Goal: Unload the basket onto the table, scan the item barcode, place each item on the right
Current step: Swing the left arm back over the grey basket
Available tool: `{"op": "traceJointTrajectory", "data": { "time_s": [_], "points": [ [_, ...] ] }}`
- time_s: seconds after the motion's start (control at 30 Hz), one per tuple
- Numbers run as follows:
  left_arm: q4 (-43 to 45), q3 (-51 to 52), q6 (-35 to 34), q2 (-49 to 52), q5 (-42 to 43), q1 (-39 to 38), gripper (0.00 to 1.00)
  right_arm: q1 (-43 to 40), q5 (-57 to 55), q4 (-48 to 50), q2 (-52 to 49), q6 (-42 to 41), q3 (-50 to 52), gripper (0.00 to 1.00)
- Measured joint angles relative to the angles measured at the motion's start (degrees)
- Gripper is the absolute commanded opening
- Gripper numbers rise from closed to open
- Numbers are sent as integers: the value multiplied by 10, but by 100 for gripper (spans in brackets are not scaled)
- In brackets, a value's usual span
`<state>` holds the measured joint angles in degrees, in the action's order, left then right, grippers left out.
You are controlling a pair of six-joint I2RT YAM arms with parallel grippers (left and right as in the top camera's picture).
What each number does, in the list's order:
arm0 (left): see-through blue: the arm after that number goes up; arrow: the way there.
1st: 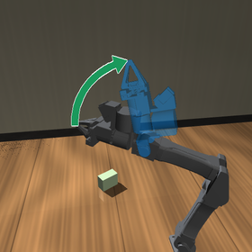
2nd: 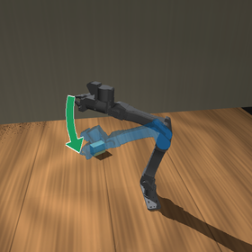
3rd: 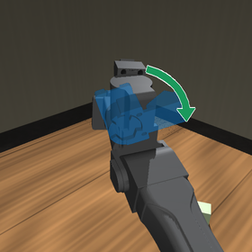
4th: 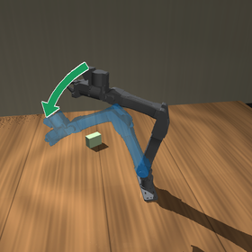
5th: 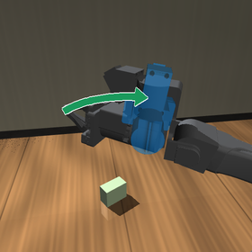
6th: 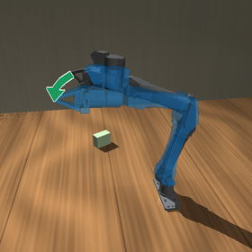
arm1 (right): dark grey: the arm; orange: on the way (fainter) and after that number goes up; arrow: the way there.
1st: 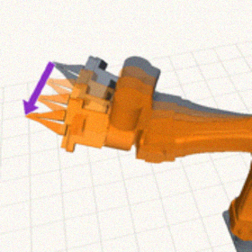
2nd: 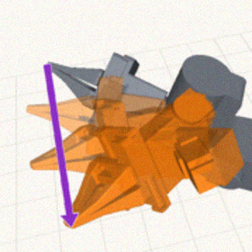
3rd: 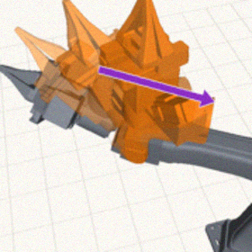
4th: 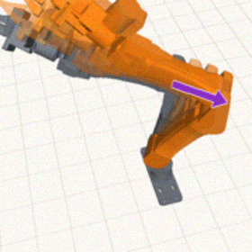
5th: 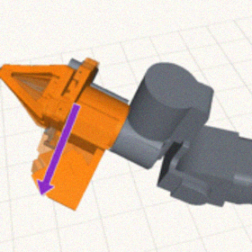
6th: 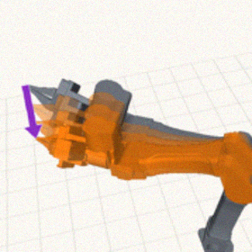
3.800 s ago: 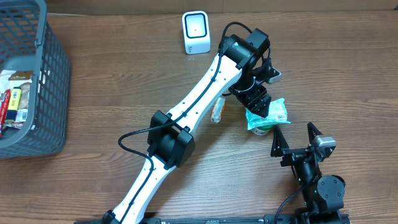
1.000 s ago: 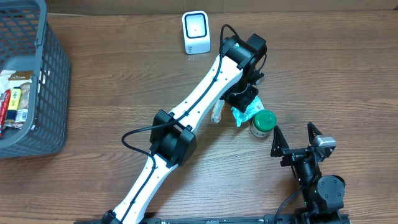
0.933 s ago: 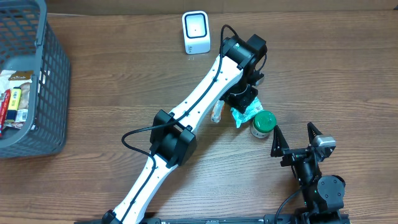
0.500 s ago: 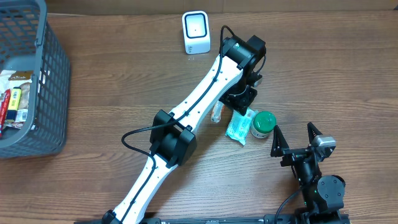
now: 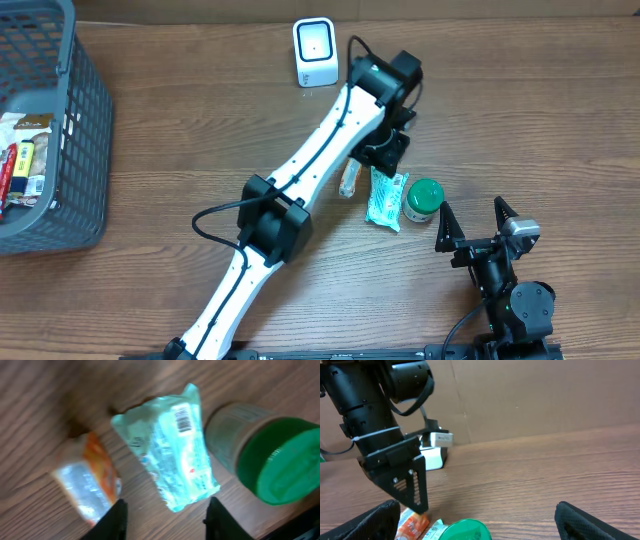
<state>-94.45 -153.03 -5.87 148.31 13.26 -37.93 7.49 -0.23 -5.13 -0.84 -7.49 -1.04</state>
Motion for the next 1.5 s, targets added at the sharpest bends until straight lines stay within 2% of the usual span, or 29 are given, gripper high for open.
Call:
{"op": "traceJointTrajectory", "data": {
  "time_s": [0.43, 0.7, 0.87, 0.9, 1.0, 1.1, 1.23, 1.33, 1.5],
  "points": [
    [-18, -8, -1, -19, 37, 132, 35, 0, 0, 0, 0, 0, 0, 100],
    [29, -9, -1, -160, 47, 242, 40, 0, 0, 0, 0, 0, 0, 100],
    [84, -20, -2, -273, 16, 358, 44, 0, 0, 0, 0, 0, 0, 100],
    [91, -21, -2, -290, 7, 386, 46, 0, 0, 0, 0, 0, 0, 100],
    [114, -23, -3, -330, -24, 468, 72, 0, 0, 0, 0, 0, 0, 100],
    [133, -24, -11, -351, -53, 552, 76, 0, 0, 0, 0, 0, 0, 100],
    [144, -23, -12, -357, -90, 647, 90, 0, 0, 0, 0, 0, 0, 100],
    [145, -23, -10, -352, -112, 706, 91, 0, 0, 0, 0, 0, 0, 100],
    [148, -23, 38, -321, -130, 776, 96, 0, 0, 0, 0, 0, 0, 100]
  ]
}}
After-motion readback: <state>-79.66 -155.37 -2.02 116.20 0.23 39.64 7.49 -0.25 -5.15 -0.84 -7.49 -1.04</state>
